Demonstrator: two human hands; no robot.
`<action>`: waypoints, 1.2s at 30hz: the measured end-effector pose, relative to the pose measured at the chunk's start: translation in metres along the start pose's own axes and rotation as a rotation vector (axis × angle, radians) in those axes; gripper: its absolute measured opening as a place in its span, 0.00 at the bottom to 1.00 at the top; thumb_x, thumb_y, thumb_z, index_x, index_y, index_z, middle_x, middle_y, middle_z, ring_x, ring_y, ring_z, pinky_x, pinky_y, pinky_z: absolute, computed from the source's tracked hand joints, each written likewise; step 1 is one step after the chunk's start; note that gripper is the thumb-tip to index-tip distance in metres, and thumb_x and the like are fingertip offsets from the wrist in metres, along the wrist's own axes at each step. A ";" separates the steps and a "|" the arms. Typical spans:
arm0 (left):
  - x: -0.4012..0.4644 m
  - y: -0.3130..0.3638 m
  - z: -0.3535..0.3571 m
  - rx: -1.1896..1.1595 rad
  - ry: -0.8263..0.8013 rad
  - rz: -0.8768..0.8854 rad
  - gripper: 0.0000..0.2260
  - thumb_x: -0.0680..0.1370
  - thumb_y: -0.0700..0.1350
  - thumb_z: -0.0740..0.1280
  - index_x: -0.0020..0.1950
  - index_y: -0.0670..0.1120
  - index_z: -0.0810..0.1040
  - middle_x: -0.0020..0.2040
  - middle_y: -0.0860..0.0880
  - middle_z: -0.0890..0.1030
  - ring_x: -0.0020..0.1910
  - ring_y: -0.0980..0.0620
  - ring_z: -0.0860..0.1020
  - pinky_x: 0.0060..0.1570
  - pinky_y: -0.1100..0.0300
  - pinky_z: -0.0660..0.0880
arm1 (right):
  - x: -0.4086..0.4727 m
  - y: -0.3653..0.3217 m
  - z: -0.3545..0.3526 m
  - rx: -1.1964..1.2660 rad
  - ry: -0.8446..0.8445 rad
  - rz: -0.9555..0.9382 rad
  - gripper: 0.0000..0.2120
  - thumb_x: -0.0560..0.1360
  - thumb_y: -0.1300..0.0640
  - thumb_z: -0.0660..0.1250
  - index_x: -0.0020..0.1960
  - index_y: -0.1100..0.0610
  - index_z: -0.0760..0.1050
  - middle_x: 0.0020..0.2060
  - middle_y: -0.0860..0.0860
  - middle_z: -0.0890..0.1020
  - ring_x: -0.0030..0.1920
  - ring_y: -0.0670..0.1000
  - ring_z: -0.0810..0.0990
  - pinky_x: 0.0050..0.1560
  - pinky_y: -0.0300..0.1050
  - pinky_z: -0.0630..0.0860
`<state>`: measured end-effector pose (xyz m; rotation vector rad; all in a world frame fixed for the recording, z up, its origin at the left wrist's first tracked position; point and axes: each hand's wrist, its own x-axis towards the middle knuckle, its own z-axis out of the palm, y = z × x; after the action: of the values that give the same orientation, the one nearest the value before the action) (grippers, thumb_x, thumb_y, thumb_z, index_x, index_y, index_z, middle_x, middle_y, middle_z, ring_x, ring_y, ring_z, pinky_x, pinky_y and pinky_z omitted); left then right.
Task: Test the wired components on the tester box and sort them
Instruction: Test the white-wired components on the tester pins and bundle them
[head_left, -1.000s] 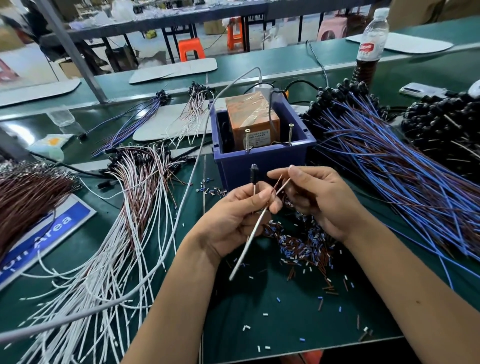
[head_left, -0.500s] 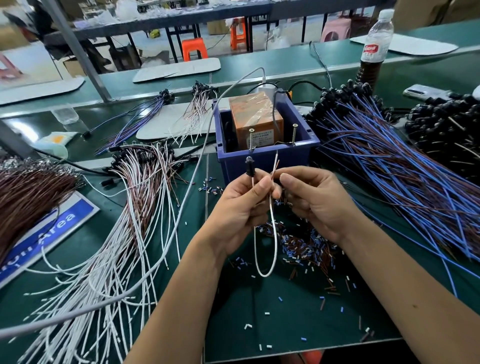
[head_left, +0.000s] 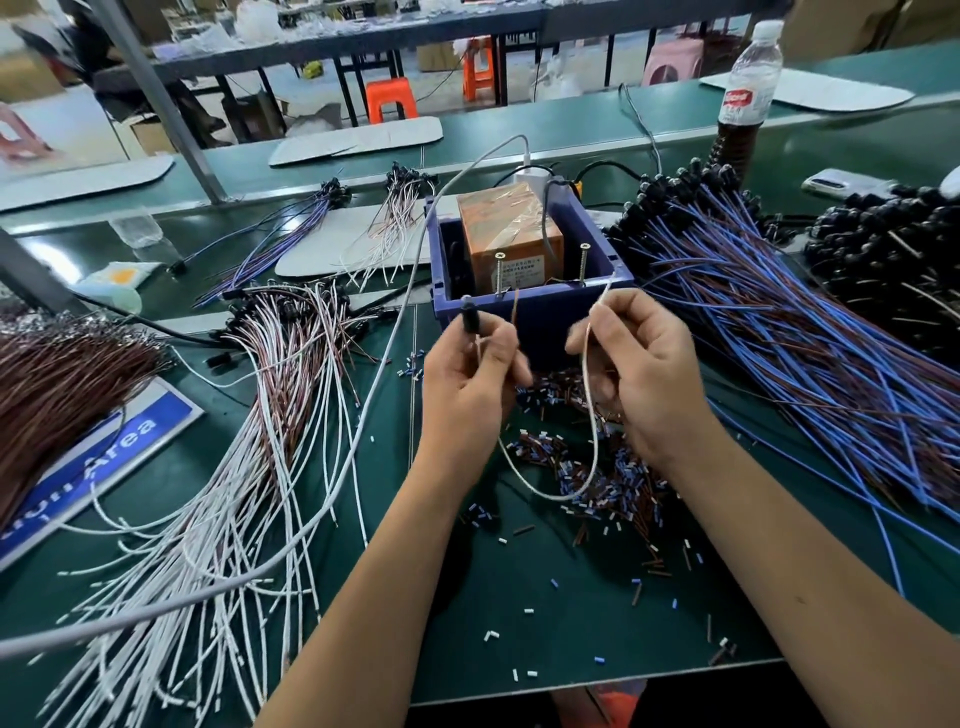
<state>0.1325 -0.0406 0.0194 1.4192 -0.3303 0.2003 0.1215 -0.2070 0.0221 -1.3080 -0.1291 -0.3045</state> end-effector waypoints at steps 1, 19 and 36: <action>0.001 -0.001 0.001 0.097 0.105 0.088 0.08 0.84 0.43 0.65 0.46 0.50 0.77 0.33 0.49 0.79 0.28 0.53 0.72 0.32 0.60 0.70 | 0.000 0.000 0.000 -0.053 0.058 -0.066 0.07 0.84 0.60 0.66 0.47 0.55 0.77 0.36 0.54 0.83 0.25 0.49 0.71 0.24 0.38 0.68; 0.014 0.001 0.023 0.369 0.487 0.212 0.08 0.81 0.41 0.68 0.42 0.43 0.80 0.31 0.45 0.79 0.30 0.45 0.78 0.33 0.49 0.77 | 0.005 0.001 0.004 -0.103 0.325 -0.091 0.08 0.79 0.59 0.71 0.41 0.55 0.81 0.29 0.53 0.83 0.23 0.46 0.71 0.24 0.37 0.67; 0.005 0.013 0.022 0.284 0.580 0.237 0.07 0.81 0.41 0.68 0.43 0.45 0.79 0.32 0.45 0.79 0.29 0.46 0.78 0.32 0.51 0.76 | 0.002 -0.001 0.002 -0.115 0.312 -0.098 0.07 0.80 0.60 0.70 0.42 0.55 0.80 0.29 0.52 0.82 0.22 0.46 0.71 0.24 0.38 0.67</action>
<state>0.1307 -0.0611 0.0360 1.5262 0.0142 0.8604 0.1232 -0.2054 0.0236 -1.3530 0.0900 -0.6027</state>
